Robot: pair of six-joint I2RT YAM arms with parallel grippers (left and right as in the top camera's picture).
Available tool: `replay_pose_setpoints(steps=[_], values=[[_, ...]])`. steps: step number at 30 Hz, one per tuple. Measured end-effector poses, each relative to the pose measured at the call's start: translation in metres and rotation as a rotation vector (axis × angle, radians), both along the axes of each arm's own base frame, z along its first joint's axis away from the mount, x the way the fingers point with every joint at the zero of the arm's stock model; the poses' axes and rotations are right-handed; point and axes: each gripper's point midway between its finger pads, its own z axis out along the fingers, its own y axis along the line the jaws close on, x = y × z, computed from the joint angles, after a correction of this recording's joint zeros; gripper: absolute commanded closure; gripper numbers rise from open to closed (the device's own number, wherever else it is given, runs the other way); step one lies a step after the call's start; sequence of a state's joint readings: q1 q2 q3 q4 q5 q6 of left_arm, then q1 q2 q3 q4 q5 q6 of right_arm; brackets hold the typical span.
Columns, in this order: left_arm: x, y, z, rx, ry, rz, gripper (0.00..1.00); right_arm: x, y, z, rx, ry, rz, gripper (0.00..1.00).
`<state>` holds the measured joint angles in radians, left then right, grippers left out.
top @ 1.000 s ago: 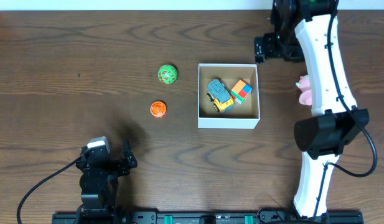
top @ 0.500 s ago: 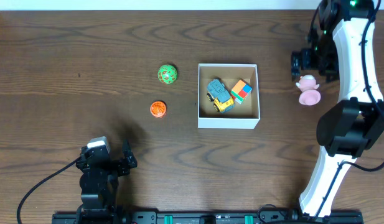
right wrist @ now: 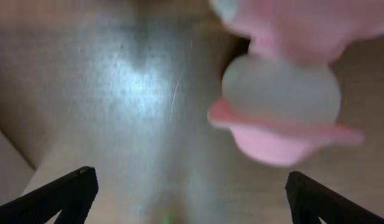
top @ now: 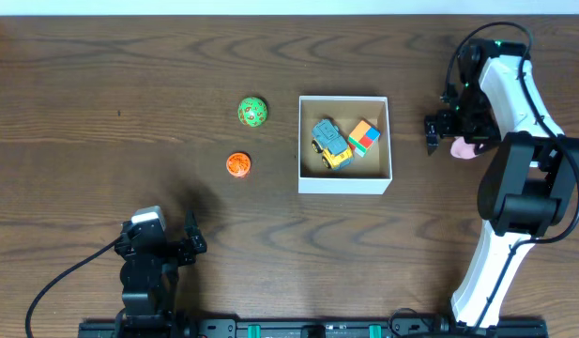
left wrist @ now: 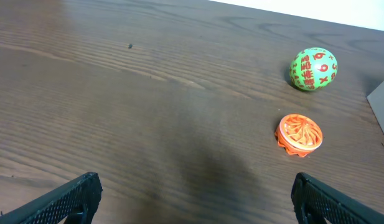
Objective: Pack container
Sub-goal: 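Move the right gripper toward the pink-white figurine, then lower the right gripper and grasp the figurine's head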
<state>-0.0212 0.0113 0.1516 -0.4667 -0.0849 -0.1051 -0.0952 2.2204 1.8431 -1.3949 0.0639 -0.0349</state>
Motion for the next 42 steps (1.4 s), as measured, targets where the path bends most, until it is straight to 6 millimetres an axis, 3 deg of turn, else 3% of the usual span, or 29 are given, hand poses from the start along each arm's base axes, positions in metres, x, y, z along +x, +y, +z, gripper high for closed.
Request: replay_pose_setpoints(steps=[11,28,34,42], values=[[0.0,0.0,0.0,0.0,0.0,0.0,0.02,0.028,-0.025,-0.004,-0.02,-0.13,-0.048,0.01],[0.0,0.0,0.0,0.0,0.0,0.0,0.02,0.057,-0.03,-0.005,-0.031,-0.244,-0.008,0.01],[0.0,0.0,0.0,0.0,0.0,0.0,0.02,0.057,-0.029,-0.007,-0.021,-0.245,-0.001,0.01],[0.0,0.0,0.0,0.0,0.0,0.0,0.02,0.047,-0.027,-0.026,-0.014,-0.22,-0.001,0.01]])
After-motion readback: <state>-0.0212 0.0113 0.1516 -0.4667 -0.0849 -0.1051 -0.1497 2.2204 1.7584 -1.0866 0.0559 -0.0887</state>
